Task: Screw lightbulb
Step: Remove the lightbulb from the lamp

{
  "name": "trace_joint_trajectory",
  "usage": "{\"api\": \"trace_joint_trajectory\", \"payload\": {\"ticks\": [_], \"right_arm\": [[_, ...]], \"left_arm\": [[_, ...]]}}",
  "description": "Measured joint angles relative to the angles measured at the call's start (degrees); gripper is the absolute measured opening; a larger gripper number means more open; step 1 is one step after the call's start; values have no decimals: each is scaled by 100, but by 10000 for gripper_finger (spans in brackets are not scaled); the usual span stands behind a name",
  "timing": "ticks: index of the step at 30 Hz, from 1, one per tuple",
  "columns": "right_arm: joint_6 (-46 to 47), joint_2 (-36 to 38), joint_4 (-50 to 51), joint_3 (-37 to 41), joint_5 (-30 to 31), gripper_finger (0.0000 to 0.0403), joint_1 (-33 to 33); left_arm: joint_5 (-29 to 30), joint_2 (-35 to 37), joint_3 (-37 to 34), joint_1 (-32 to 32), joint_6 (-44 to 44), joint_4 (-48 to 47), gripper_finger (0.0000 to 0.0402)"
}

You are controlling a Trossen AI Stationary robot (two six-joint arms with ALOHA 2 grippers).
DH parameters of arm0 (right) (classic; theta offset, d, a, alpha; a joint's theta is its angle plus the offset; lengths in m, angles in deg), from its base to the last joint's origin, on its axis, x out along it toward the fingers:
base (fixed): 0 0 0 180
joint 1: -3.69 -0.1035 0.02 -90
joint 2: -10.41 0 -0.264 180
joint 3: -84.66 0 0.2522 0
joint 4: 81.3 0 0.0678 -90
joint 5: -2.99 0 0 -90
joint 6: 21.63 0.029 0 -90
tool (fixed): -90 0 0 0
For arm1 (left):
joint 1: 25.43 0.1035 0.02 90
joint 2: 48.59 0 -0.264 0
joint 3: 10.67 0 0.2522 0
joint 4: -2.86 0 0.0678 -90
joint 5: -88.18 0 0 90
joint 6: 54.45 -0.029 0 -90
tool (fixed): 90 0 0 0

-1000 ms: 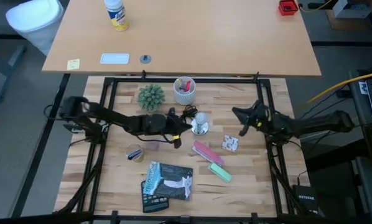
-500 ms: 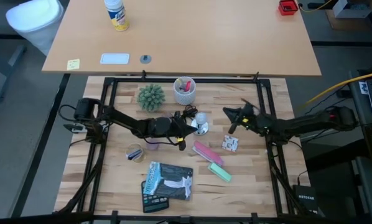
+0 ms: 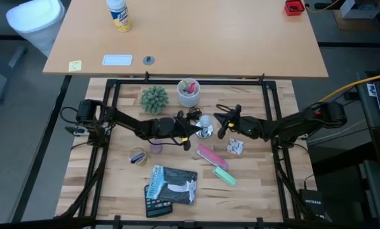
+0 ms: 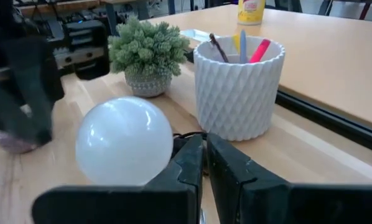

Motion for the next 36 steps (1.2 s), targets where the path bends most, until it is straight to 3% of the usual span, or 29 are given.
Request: {"api": "trace_joint_trajectory", "payload": {"ticks": [13,19,36], "right_arm": [[48,-34,14,-8,-699,28,-2],[86,-34,17,-8,-754,28,-2],[91,-32,17,-5,-1519,28,-7]], "left_arm": [[22,0,0,168,0,-10,0],[36,0,0,241,1,-14,0],[686,0,2,354,46,-78,0]]}}
